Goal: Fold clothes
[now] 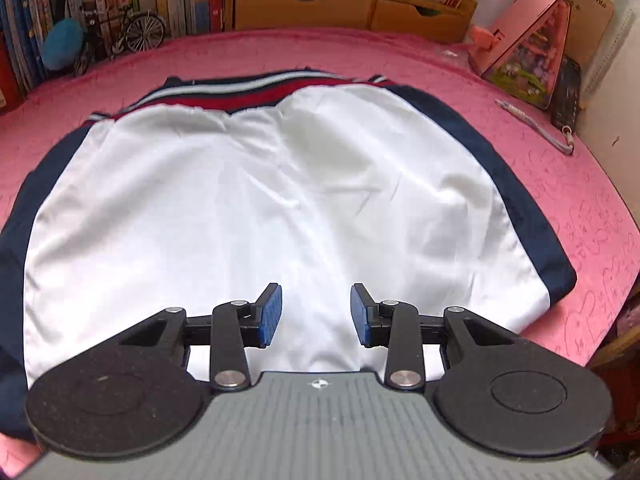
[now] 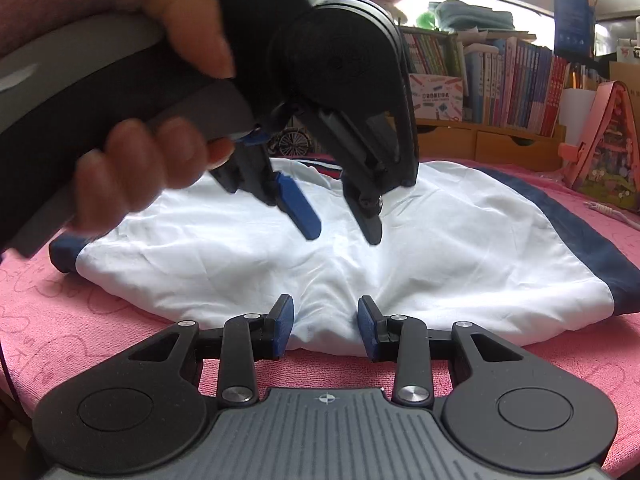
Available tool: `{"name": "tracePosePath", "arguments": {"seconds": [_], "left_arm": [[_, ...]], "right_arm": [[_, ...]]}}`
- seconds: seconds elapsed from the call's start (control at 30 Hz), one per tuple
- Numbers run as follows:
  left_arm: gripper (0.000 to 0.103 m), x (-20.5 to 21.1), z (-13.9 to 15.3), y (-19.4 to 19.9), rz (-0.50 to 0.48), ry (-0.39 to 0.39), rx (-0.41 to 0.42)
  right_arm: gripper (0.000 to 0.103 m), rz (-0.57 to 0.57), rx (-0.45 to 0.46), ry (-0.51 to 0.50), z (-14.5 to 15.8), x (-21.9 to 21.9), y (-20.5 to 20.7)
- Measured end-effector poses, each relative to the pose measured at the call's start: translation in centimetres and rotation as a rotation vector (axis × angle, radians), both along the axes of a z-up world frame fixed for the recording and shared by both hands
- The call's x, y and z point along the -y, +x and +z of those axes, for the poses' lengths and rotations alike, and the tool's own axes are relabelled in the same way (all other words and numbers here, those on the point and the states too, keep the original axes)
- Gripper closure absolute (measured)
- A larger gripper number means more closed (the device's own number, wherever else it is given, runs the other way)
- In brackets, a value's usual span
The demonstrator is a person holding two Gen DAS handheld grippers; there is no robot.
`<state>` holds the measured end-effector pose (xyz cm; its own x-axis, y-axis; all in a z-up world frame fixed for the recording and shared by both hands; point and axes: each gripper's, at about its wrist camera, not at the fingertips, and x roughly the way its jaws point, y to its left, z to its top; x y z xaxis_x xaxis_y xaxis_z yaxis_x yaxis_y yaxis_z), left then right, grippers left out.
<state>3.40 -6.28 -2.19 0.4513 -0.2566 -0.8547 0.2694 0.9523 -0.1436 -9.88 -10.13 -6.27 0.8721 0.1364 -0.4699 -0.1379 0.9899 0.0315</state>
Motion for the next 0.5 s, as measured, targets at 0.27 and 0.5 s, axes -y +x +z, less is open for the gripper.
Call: {"name": "tracePosePath", "arguments": {"seconds": [0.27,0.5], "left_arm": [[0.068,-0.2,-0.4,-2.4,-0.002,0.023,-0.011],[0.068,-0.1,-0.9,-0.8,0.011,0.026,0.0]], "right_arm": [[0.067,-0.001,0.001,-0.003,0.0,0.0,0.0],[0.067,-0.001,0.004,-0.005,0.0,-0.2,0.0]]}}
